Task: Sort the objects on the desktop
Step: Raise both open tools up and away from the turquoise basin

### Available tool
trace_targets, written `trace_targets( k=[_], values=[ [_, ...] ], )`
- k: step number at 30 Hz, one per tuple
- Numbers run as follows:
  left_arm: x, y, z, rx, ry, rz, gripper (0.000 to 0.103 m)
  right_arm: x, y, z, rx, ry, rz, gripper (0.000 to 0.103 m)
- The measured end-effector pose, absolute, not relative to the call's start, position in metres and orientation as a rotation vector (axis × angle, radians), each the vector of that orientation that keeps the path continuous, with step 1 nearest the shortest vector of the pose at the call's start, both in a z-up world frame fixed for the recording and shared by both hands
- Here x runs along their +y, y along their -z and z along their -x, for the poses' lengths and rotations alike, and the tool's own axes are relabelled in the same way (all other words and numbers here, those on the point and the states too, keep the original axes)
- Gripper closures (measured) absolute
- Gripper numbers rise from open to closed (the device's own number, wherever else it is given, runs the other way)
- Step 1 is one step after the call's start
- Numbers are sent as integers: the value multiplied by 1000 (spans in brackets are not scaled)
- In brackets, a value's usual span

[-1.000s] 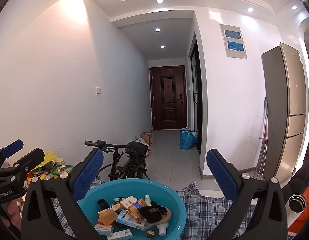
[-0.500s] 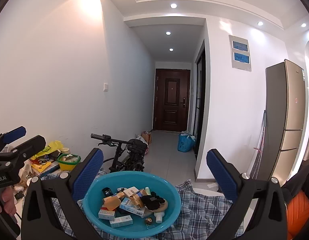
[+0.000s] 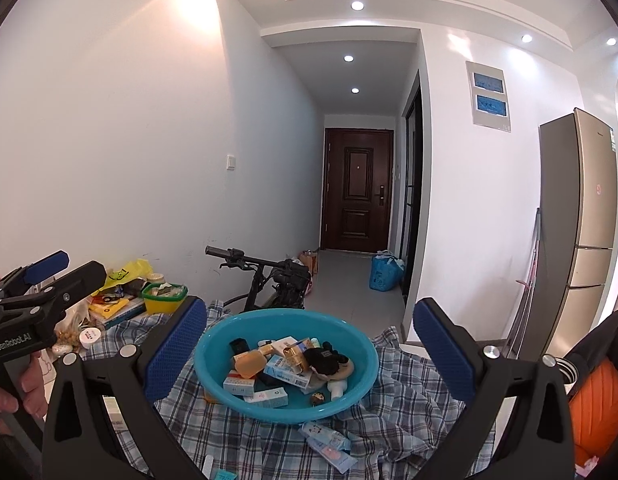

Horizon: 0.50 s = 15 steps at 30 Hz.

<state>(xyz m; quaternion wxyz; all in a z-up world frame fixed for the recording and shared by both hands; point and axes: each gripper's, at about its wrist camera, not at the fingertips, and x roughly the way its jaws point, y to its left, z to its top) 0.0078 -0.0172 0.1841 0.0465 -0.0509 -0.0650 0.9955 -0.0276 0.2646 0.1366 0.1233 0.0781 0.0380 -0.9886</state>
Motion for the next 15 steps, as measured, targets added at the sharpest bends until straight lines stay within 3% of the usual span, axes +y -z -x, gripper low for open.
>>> trace_targets(
  k=[15],
  values=[
    [-7, -104, -18, -99, -3027, 222, 0, 277, -80, -8, -38, 2886, -193, 0]
  ],
)
